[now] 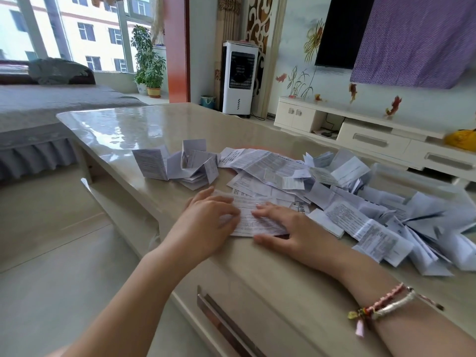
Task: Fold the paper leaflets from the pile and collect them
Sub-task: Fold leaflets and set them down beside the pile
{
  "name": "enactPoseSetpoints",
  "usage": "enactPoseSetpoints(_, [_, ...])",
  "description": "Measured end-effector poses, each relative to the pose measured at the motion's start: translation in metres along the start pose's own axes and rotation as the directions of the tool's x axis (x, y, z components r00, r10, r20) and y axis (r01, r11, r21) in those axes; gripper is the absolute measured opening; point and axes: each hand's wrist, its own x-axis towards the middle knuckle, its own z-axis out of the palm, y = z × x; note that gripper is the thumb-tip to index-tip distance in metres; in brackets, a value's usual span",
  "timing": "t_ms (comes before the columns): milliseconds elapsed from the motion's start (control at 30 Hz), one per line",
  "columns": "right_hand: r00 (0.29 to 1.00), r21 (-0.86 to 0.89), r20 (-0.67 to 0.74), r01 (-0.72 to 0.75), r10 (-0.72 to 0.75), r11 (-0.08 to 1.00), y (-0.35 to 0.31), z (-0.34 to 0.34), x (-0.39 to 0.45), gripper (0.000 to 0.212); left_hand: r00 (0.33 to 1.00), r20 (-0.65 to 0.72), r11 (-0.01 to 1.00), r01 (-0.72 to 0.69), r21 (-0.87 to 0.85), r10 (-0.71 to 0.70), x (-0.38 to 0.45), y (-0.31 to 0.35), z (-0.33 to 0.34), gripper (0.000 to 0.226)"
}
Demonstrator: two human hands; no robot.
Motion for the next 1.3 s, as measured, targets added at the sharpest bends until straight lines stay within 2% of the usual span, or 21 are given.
enactPoseSetpoints(100, [1.0, -0.012, 0.02, -0.001, 0.001, 1.0, 0.002, 0.0, 0.001, 0.066, 0.983, 0.175, 0.999, -0.049, -0.007, 0.049, -0.003, -0.003, -0.002, 0.067])
enactPoseSetpoints(167, [1.0, -0.03, 0.02, 0.017, -0.016, 0.999, 0.003, 0.0, 0.003, 0.064, 0.969, 0.235, 0.997, -0.069, -0.026, 0.074, -0.003, -0.008, -0.005, 0.09])
enactPoseSetpoints(233, [0.999, -0.062, -0.002, 0.051, -0.051, 0.997, 0.004, -0.001, 0.003, 0.056, 0.967, 0.242, 0.997, -0.068, -0.048, 0.078, -0.001, -0.013, -0.006, 0.094])
enactPoseSetpoints(367, [0.996, -0.118, -0.041, 0.074, -0.08, 0.99, 0.003, -0.001, 0.001, 0.052, 0.974, 0.205, 0.994, -0.084, -0.064, 0.095, 0.002, -0.017, -0.007, 0.084])
enactPoseSetpoints(467, [0.993, -0.118, -0.081, 0.074, -0.084, 0.99, 0.001, -0.001, 0.0, 0.048, 0.97, 0.191, 0.988, -0.14, -0.058, 0.149, 0.001, -0.014, -0.01, 0.069])
enactPoseSetpoints(567, [0.982, -0.104, -0.171, 0.058, -0.076, 0.993, 0.0, -0.003, 0.001, 0.048, 0.978, 0.122, 0.984, -0.16, -0.083, 0.169, 0.0, -0.009, -0.015, 0.06])
enactPoseSetpoints(633, [0.967, -0.089, -0.246, 0.05, -0.071, 0.995, 0.0, -0.003, 0.001, 0.043, 0.981, 0.125, 0.985, -0.134, -0.107, 0.147, 0.0, -0.007, -0.017, 0.061])
enactPoseSetpoints(700, [0.949, -0.02, -0.31, 0.058, -0.061, 0.998, -0.001, -0.005, 0.001, 0.036, 0.988, 0.127, 0.982, -0.06, -0.178, 0.083, 0.0, -0.005, -0.017, 0.058])
enactPoseSetpoints(833, [0.924, 0.195, -0.379, 0.022, 0.055, 0.98, -0.003, -0.005, 0.002, 0.023, 0.996, -0.015, 0.922, 0.076, -0.381, -0.088, 0.005, -0.003, -0.014, 0.018])
enactPoseSetpoints(1033, [0.905, 0.414, -0.361, -0.06, 0.225, 0.909, -0.001, -0.006, 0.014, 0.019, 0.963, -0.091, 0.9, 0.201, -0.387, -0.254, 0.008, 0.002, -0.002, 0.017])
enactPoseSetpoints(1133, [0.909, 0.356, -0.322, -0.144, 0.266, 0.923, 0.005, -0.005, 0.016, 0.02, 0.946, -0.124, 0.913, 0.246, -0.326, -0.299, 0.008, 0.002, 0.002, 0.016])
enactPoseSetpoints(1300, [0.952, 0.06, -0.25, -0.168, 0.178, 0.984, 0.004, 0.0, 0.017, 0.018, 0.934, -0.217, 0.95, 0.245, -0.192, -0.285, 0.004, 0.004, 0.011, 0.014])
